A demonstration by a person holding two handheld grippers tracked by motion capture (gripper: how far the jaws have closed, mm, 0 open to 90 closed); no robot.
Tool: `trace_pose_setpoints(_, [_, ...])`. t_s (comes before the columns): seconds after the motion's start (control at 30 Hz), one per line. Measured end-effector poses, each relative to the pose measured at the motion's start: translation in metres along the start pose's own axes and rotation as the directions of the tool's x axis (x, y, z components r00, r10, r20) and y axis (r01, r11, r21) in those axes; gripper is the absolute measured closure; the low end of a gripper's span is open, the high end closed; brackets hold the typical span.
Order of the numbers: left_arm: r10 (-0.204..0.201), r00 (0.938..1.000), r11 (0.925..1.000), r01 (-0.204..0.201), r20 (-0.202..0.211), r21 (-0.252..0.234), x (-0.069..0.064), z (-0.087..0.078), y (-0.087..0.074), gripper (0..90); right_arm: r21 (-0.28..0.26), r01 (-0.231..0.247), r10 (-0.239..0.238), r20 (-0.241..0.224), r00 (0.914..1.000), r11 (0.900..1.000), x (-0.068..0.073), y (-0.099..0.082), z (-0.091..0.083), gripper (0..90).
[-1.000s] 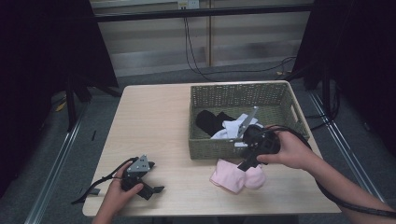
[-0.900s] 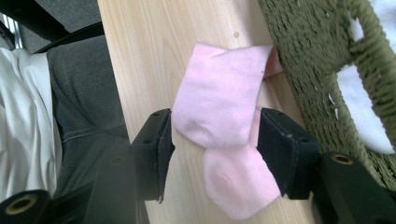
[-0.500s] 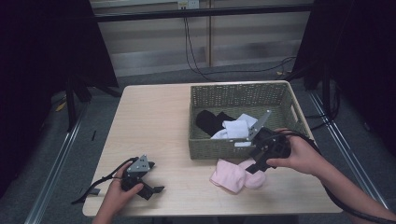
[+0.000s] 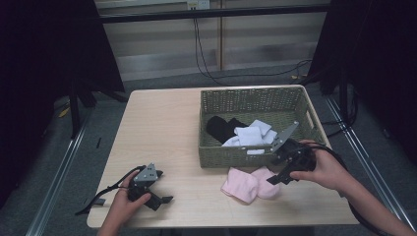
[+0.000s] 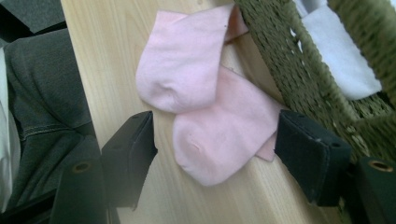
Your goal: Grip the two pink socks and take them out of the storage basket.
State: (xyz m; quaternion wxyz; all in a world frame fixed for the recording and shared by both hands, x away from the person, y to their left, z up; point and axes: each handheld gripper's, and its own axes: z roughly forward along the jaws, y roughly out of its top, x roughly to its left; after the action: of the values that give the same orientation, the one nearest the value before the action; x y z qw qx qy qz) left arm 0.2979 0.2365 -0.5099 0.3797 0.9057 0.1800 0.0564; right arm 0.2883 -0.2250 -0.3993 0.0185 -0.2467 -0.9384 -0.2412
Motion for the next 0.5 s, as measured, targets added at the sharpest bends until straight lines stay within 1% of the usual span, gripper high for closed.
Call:
trace_pose_setpoints(0.07, [0.0, 1.0, 1.0, 0.0, 0.0, 0.0, 0.0, 0.0, 0.0, 0.0, -0.004, -0.001, 0.001, -0.002, 1.0, 1.0, -0.001, -0.004, 0.0, 27.7])
trace_pose_setpoints(0.3, [0.0, 1.0, 1.0, 0.0, 0.0, 0.0, 0.0, 0.0, 0.0, 0.0, -0.021, -0.018, 0.018, 0.019, 0.9997, 0.9996, -0.006, -0.019, 0.004, 26.7])
trace_pose_setpoints(0.4, [0.0, 1.0, 1.0, 0.0, 0.0, 0.001, 0.0, 0.0, 0.0, 0.0, -0.032, -0.026, 0.027, 0.017, 0.9995, 0.9991, -0.007, -0.026, 0.006, 26.5])
trace_pose_setpoints(0.5, [0.0, 1.0, 1.0, 0.0, 0.0, 0.0, 0.0, 0.0, 0.0, 0.0, -0.04, -0.03, 0.031, 0.026, 0.9992, 0.9987, -0.009, -0.032, 0.008, 26.5])
